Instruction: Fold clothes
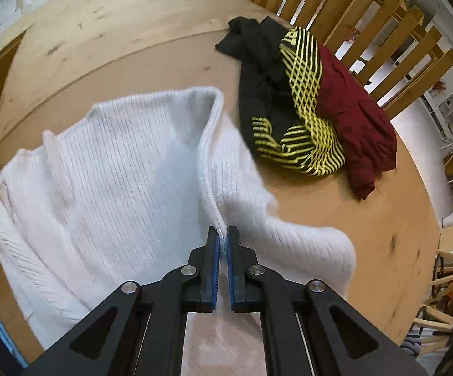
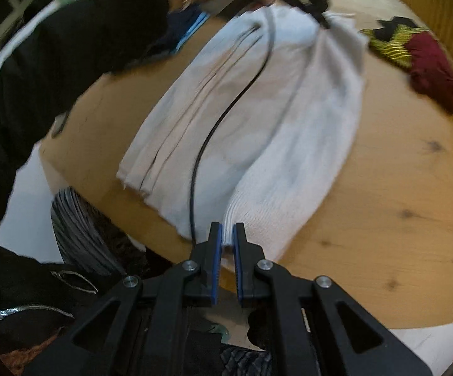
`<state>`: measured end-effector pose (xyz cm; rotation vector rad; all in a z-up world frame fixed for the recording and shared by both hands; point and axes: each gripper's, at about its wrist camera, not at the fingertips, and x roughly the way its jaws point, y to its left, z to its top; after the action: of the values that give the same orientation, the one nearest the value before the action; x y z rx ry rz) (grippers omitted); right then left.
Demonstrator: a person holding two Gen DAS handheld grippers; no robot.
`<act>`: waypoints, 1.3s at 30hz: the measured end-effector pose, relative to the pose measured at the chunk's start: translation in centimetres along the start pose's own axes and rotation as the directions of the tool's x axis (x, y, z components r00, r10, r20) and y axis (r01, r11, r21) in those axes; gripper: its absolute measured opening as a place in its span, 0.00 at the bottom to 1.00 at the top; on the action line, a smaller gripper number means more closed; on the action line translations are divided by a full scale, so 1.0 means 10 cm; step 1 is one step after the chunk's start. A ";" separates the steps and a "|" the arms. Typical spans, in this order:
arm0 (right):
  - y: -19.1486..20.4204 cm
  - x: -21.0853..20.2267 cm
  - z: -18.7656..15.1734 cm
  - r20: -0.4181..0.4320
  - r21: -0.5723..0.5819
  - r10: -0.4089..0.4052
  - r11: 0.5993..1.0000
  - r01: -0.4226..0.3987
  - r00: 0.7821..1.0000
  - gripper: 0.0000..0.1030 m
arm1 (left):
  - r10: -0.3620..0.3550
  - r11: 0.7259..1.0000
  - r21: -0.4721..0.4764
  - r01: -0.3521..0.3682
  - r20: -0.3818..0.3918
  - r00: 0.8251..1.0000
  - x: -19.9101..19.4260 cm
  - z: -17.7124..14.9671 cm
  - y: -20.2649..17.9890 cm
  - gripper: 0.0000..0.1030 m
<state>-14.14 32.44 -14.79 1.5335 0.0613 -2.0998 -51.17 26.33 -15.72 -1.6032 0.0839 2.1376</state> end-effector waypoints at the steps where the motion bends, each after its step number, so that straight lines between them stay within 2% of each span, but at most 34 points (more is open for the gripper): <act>1: 0.03 0.05 0.00 -0.012 -0.003 0.008 1.000 -0.008 1.000 0.08 | -0.002 1.000 -0.003 0.002 -0.001 1.000 0.01 -0.01 0.02 0.04; 5: 0.05 0.18 0.00 -0.055 0.009 0.040 0.999 -0.039 0.998 0.08 | 0.018 0.999 -0.027 -0.018 -0.004 1.000 0.00 -0.03 0.11 0.14; 6: 0.04 0.22 0.00 -0.069 0.018 0.049 0.999 -0.048 0.996 0.09 | 0.014 0.999 -0.049 -0.015 -0.016 1.000 -0.02 -0.05 0.15 0.25; 7: 0.04 0.26 0.01 -0.082 0.027 0.058 0.998 -0.056 0.995 0.09 | 0.004 0.998 -0.062 -0.006 -0.026 1.000 -0.05 -0.08 0.17 0.31; 8: 0.04 0.30 0.01 -0.115 0.036 0.081 0.996 -0.078 0.990 0.10 | 0.016 0.999 -0.041 -0.017 -0.027 0.999 -0.13 -0.15 0.15 0.35; 10: 0.07 0.28 0.00 -0.153 0.046 0.134 0.991 -0.128 0.979 0.10 | 0.059 0.998 0.029 -0.059 -0.021 0.998 -0.32 -0.32 0.06 0.35; 11: 0.08 0.20 -0.01 -0.151 0.031 0.129 0.992 -0.125 0.980 0.14 | 0.087 0.993 0.075 -0.086 -0.013 0.996 -0.44 -0.47 -0.02 0.35; 12: 0.09 0.09 -0.01 -0.136 0.002 0.103 0.995 -0.103 0.985 0.23 | 0.117 0.985 0.127 -0.116 -0.001 0.993 -0.57 -0.64 -0.11 0.35; 14: 0.07 -0.19 -0.02 -0.087 -0.028 0.062 0.997 -0.065 0.994 0.34 | 0.132 0.971 0.201 -0.133 0.020 0.991 -0.79 -1.03 -0.30 0.35; 18: -0.16 -0.71 -0.03 0.030 0.032 0.029 0.999 -0.030 0.999 0.36 | 0.054 0.950 0.306 -0.057 0.019 0.998 -1.05 -1.94 -0.82 0.39; 20: -0.25 -0.84 -0.01 0.088 0.042 -0.056 0.998 0.053 0.995 0.36 | 0.006 0.945 0.328 -0.003 -0.009 1.000 -1.00 -2.30 -1.09 0.39; 22: -0.32 -0.90 0.04 0.136 0.038 -0.153 0.988 0.149 0.979 0.36 | -0.044 0.937 0.346 0.055 -0.041 0.998 -0.94 -2.65 -1.37 0.39; 25: -0.50 -0.82 0.22 0.154 0.022 -0.246 0.969 0.246 0.957 0.36 | -0.052 0.942 0.326 0.075 -0.079 0.996 -0.77 -2.97 -1.62 0.39; 28: -0.70 -0.71 0.41 0.161 0.007 -0.320 0.946 0.323 0.933 0.36 | -0.049 0.959 0.275 0.071 -0.086 0.995 -0.64 -3.07 -1.71 0.39; 31: -0.95 -0.64 0.67 0.170 0.028 -0.330 0.944 0.330 0.929 0.36 | -0.029 0.970 0.238 0.048 -0.086 0.996 -0.53 -3.11 -1.76 0.39; 34: -1.21 -0.55 0.94 0.173 0.065 -0.304 0.953 0.297 0.937 0.36 | -0.004 0.969 0.248 0.018 -0.059 0.998 -0.51 -3.09 -1.83 0.39; 35: -1.27 -0.52 1.01 0.172 0.070 -0.298 0.954 0.290 0.939 0.36 | -0.002 0.968 0.249 0.014 -0.050 0.999 -0.51 -3.09 -1.84 0.36; 36: -1.33 -0.49 1.07 0.171 0.075 -0.292 0.956 0.283 0.941 0.36 | -0.007 0.969 0.245 0.018 -0.045 0.999 -0.51 -3.08 -1.84 0.26; 39: -1.51 -0.44 1.24 0.173 0.092 -0.255 0.966 0.242 0.951 0.36 | -0.021 0.969 0.243 0.031 -0.042 0.999 -0.52 -3.06 -1.85 0.11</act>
<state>-30.70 42.83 -10.54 1.4252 0.1216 -2.4585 -15.39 31.39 -16.51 -1.4939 0.3240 1.9883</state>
